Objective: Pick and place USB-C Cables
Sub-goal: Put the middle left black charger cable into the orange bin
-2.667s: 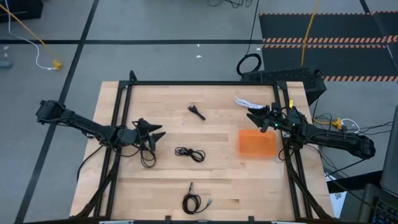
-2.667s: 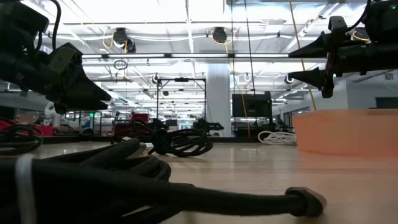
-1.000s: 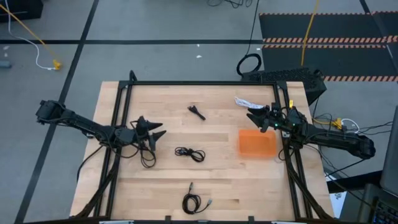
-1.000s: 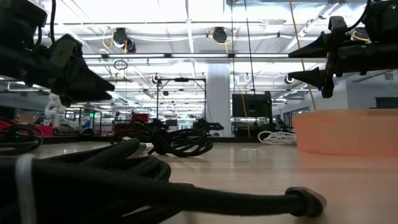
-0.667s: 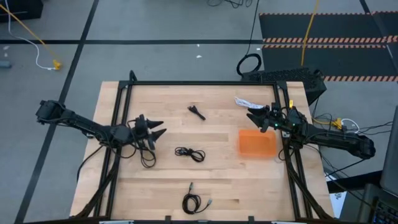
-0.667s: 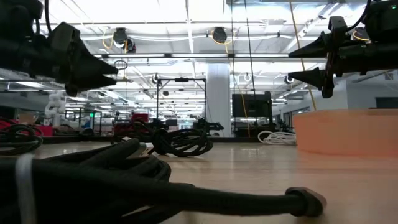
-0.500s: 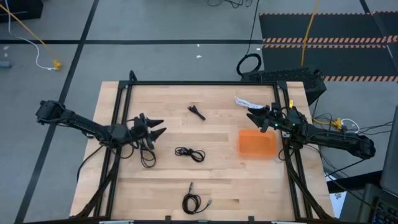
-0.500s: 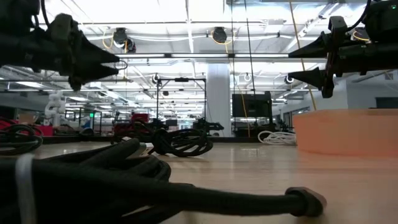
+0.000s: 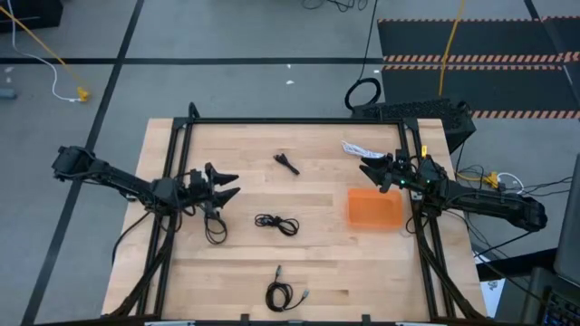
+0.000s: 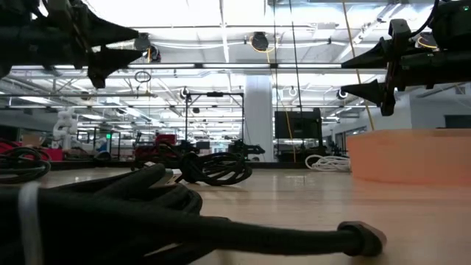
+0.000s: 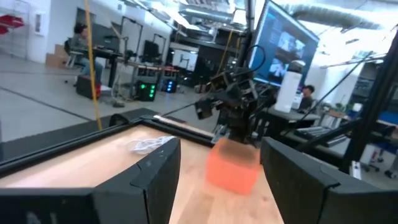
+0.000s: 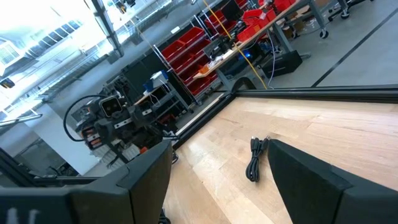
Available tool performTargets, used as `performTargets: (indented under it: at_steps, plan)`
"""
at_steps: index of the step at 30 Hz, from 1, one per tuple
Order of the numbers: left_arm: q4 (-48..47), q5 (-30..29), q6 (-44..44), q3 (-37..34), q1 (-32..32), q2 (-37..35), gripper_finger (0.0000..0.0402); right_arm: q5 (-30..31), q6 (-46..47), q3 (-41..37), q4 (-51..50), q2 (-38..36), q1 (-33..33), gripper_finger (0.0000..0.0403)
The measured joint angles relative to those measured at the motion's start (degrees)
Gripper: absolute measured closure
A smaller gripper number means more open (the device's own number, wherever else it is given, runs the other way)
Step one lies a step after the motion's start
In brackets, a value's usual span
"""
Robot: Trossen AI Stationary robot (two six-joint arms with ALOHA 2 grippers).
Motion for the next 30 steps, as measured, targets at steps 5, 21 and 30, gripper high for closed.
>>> performTargets:
  at_steps: [5,21,30]
  plan:
    - [0.33,-2.02,0.04,1.41,0.0,0.0,0.0179,-0.02,0.0,0.0,0.0,0.02,-0.01,0.0147]
    - [-0.69,-3.04,-12.82,1.81,-0.11,-0.02,0.0179,0.0,-0.02,0.0,0.0,0.0,0.01,0.0147]
    - [-1.14,-2.27,-12.97,1.81,0.01,-0.01,0.0179,0.0,-0.02,0.0,0.0,0.01,0.01,0.0147]
